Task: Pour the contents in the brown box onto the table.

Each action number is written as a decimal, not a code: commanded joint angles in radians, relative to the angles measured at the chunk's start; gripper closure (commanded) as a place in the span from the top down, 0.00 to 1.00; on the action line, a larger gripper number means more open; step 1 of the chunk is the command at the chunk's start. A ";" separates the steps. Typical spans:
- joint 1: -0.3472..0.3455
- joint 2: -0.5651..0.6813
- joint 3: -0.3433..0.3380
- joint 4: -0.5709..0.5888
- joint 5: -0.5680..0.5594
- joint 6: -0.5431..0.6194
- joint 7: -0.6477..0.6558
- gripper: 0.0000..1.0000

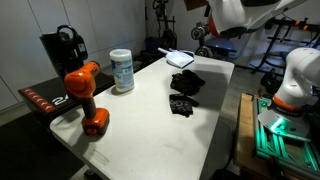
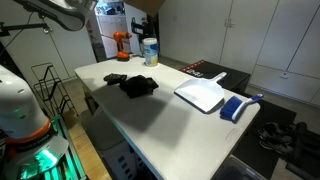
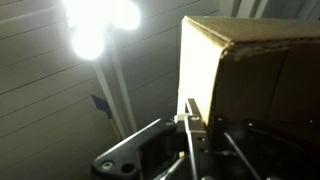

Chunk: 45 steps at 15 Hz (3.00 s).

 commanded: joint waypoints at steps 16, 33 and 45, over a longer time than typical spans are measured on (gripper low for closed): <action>0.085 -0.006 -0.039 0.211 0.677 0.032 0.235 0.05; 0.010 0.007 -0.187 0.366 1.310 0.229 0.417 0.01; -0.119 0.006 -0.180 0.387 1.658 0.343 0.440 0.05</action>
